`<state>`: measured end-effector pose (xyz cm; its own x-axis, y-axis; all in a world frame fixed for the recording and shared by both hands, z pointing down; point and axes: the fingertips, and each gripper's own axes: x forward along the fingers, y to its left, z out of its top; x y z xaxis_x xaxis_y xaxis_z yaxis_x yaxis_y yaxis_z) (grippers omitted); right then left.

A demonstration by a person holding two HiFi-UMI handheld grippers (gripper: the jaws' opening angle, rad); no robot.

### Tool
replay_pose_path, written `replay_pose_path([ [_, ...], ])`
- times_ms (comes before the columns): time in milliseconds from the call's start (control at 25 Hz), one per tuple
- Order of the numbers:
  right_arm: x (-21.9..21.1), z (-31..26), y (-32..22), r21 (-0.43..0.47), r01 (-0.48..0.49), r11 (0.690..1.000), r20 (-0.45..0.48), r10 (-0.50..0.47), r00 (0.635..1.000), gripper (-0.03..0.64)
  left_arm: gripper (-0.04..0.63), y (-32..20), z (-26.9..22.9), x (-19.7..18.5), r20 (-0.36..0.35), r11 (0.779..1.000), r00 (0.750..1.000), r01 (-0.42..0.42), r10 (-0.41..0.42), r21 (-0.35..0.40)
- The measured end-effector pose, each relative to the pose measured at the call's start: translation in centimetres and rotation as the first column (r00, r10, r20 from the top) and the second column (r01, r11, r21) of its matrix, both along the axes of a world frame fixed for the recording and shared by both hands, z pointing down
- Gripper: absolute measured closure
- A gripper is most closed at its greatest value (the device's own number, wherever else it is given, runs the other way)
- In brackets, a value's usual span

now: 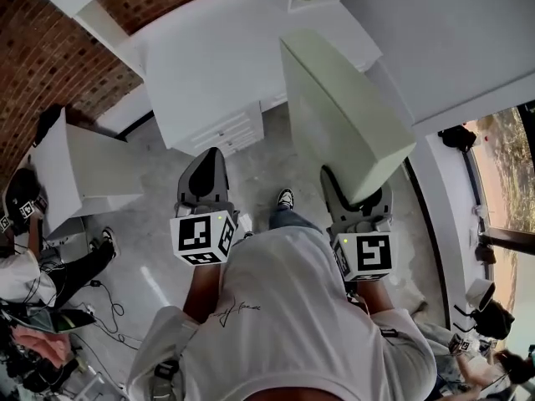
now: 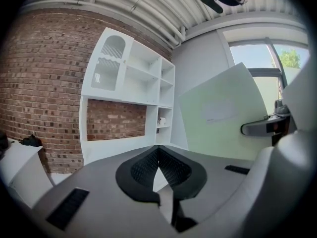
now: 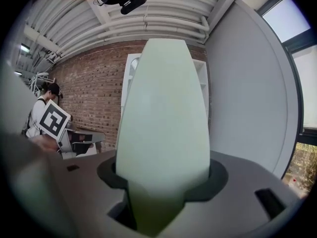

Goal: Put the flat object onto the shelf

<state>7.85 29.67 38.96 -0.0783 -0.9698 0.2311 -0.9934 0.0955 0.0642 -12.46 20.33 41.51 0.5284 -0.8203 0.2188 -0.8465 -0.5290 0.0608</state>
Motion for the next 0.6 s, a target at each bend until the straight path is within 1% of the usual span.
replay_pose_path([
  [120,2.1,0.0,-2.0,-0.001,0.026,1.0,-0.005,-0.026,1.0,0.336,0.583,-1.4,-0.4,1.9,-0.006,1.0,1.0,0.008,-0.008,0.011],
  [320,4.9,0.1,-4.8,0.001,0.075,0.997,-0.016,-0.075,0.997,0.336,0.583,-3.4,-0.8,3.8,0.011,0.998,0.998,0.055,-0.056,0.026],
  [480,6.1,-0.4,-6.8,0.028,0.099,0.995,-0.011,-0.098,0.995,0.334,0.581,-4.7,-1.1,5.2,0.028,0.998,0.998,0.061,-0.062,0.036],
  [600,6.6,-0.1,-8.1,0.024,0.113,0.993,-0.005,-0.113,0.994,0.333,0.583,-5.8,-1.2,5.9,0.032,0.997,0.997,0.07,-0.071,0.038],
])
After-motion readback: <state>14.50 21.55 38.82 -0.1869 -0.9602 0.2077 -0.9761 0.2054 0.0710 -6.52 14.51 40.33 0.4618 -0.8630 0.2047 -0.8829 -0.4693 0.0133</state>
